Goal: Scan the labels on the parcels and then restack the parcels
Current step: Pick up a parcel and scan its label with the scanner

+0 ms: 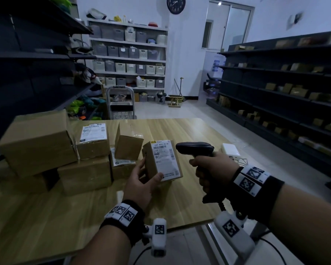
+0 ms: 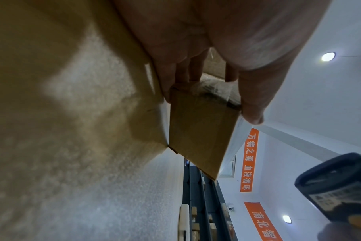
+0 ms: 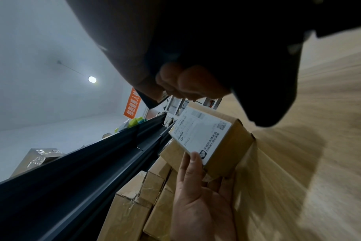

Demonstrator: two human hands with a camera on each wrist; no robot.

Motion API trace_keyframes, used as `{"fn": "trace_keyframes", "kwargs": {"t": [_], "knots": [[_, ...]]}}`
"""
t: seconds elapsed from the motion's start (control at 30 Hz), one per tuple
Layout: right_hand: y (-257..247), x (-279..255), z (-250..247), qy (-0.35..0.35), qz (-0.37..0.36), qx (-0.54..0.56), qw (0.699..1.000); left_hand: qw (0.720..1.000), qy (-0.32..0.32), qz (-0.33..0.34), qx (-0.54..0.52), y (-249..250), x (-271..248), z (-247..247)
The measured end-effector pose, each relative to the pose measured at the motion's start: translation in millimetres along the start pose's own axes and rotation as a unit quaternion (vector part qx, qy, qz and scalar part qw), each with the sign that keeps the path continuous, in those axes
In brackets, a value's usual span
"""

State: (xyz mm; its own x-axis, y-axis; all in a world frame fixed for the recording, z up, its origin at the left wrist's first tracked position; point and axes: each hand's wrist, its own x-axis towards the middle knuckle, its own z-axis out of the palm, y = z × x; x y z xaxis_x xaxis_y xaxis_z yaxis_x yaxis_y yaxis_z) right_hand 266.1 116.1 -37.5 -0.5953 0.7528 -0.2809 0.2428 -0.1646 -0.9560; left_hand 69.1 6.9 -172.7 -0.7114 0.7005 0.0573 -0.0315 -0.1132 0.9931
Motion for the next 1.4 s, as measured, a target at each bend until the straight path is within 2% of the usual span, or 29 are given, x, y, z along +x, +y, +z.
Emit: {"fn": "trace_keyframes", "kwargs": {"t": [0.17,0.33,0.57,0.67,0.8,0.9,1.07,1.23,1.4], "knots": [[8.3,8.6,-8.4,-0.006,0.010,0.084,0.996,1.000,0.006,0.005,0.018,-0.6,-0.3,0.3],[26.7,35.5,-28.2,0.020,0.015,0.195,0.981,1.000,0.003,-0.004,-0.006,-0.2,0.5,1.2],[67.0,85.4,-65.0,0.038,0.039,0.349,0.935,1.000,0.008,0.001,-0.030,3.2,-2.7,4.7],[84.8,98.4,-76.5,0.019,0.048,0.370,0.928,1.000,0.013,0.004,-0.015,1.3,-0.9,4.2],[101.0,105.9,-83.3,-0.010,0.014,0.443,0.896,1.000,0.021,0.007,-0.003,-3.2,3.9,2.6],[102.8,107.8,-83.0,-0.011,0.001,0.463,0.886,1.000,0.022,0.002,-0.008,-4.2,3.3,3.9],[102.9,114.1,-82.6,-0.022,0.017,0.469,0.883,0.999,0.029,-0.033,0.011,0.5,3.2,18.7],[104.9,117.2,-85.4,-0.047,0.012,0.480,0.876,0.988,0.008,-0.126,-0.090,12.7,21.7,47.1],[106.2,116.4,-87.6,-0.052,0.014,0.487,0.872,0.988,0.036,-0.146,-0.014,15.7,66.7,88.5]]}}
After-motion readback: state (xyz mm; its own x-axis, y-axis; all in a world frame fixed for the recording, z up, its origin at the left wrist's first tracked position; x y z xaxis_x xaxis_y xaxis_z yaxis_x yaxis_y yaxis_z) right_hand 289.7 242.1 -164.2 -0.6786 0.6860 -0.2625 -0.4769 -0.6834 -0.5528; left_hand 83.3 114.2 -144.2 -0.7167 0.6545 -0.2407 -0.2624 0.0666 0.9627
